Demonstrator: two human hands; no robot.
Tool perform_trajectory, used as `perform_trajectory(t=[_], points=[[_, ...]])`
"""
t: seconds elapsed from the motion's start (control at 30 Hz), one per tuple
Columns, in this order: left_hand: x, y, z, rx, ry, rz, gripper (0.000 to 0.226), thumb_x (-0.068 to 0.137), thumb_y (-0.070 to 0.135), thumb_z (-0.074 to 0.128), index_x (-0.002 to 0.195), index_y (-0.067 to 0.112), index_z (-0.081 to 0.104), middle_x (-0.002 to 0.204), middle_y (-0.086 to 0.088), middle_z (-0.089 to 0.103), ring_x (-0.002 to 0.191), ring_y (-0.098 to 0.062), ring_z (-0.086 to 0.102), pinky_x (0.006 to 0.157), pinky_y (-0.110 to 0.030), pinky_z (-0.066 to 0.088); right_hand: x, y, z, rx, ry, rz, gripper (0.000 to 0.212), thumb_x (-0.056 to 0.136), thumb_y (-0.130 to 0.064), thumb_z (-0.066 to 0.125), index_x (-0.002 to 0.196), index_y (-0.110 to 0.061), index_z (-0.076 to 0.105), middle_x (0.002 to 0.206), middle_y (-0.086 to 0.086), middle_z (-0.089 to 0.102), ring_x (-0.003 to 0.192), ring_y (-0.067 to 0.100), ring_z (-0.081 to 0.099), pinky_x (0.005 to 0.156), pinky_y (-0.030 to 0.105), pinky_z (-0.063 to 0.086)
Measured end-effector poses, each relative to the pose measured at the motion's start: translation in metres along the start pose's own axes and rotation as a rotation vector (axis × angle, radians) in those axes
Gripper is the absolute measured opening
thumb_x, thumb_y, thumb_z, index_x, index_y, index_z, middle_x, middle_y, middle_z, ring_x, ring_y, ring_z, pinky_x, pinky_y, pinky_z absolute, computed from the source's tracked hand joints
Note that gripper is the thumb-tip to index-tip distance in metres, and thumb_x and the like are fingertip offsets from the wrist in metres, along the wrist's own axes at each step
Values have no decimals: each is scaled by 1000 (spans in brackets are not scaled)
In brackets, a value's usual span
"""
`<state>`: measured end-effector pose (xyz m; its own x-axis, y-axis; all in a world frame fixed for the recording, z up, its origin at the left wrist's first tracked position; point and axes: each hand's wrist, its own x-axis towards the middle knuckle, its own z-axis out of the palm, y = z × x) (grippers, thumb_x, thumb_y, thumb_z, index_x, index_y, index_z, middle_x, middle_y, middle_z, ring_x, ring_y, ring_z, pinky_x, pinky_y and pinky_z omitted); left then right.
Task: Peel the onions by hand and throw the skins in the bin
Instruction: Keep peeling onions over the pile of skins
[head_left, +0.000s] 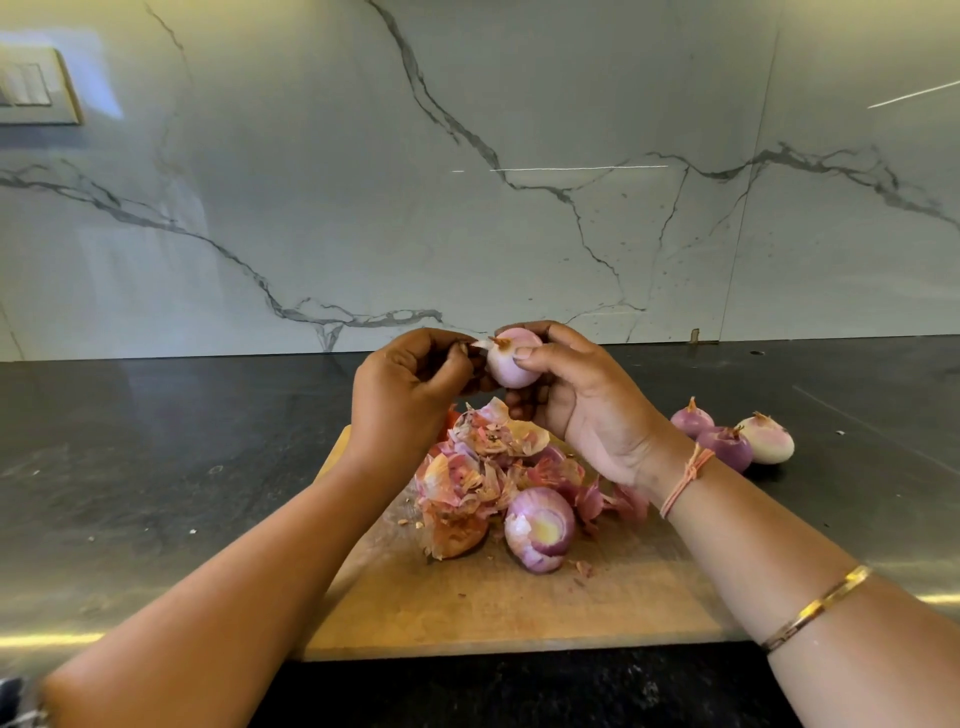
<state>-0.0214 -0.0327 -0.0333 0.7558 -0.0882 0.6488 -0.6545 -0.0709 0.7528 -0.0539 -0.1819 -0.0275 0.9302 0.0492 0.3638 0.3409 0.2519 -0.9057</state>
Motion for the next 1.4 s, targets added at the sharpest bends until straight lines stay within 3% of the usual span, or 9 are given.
perform_trajectory(t=[0.07,0.23,0.43,0.57,0.7,0.87,1.07,1.23,1.4], points=[[1,-1,0,23,12,-7,22,90,6,58,81,24,67,79,3,72,74,-13,71,73,-32,59,-1,-2,-1,47,-17,25,16,85,-8,54,98,-10,64,87,11,60,60,13,56,56,21,50],[2,-3,-1,77,45,-52,21,91,8,58,79,24,67,74,7,70,67,-7,68,71,-30,59,-3,-5,0,90,-46,76,30,70,-11,56,97,-8,67,81,10,63,57,15,55,54,22,49],[7,-8,-8,150,86,-109,15,90,15,60,79,21,68,76,-1,71,74,-23,69,76,-44,58,0,-10,-7,213,-4,80,41,70,-16,50,105,0,63,86,15,58,59,17,51,55,23,43],[0,-3,-2,177,13,-36,23,91,26,60,70,25,71,70,-7,71,69,-30,67,67,-45,57,-1,-8,-7,142,61,83,26,88,-12,41,106,-7,61,98,18,53,60,14,46,54,21,39],[-4,3,-2,158,-54,57,13,86,28,66,78,38,67,71,19,70,68,2,65,62,-15,51,-2,-7,-6,59,80,63,16,91,-9,41,92,-12,57,88,13,52,58,12,43,54,22,36],[-6,5,-1,134,-116,128,13,85,23,68,96,30,67,87,16,70,80,0,68,74,-25,58,-1,-3,-5,-53,30,27,22,72,-19,53,92,-13,59,84,8,56,62,13,45,54,24,35],[-6,6,-1,202,-113,184,14,84,22,69,96,26,73,78,20,69,74,3,68,71,-24,58,1,0,-5,-252,56,-63,18,76,-21,56,91,-14,63,93,13,61,84,26,53,74,37,41],[-6,5,-3,261,-143,246,17,80,40,70,95,32,73,71,18,70,70,0,68,66,-31,57,-1,3,-6,-432,0,-192,11,95,-5,51,97,-6,61,94,1,68,84,3,65,73,14,48],[-3,0,-3,324,-122,292,36,78,49,58,91,21,77,68,3,72,62,-15,66,56,-37,53,1,6,-7,-553,15,-222,15,84,-27,55,95,-19,61,102,1,70,102,18,65,93,34,52]])
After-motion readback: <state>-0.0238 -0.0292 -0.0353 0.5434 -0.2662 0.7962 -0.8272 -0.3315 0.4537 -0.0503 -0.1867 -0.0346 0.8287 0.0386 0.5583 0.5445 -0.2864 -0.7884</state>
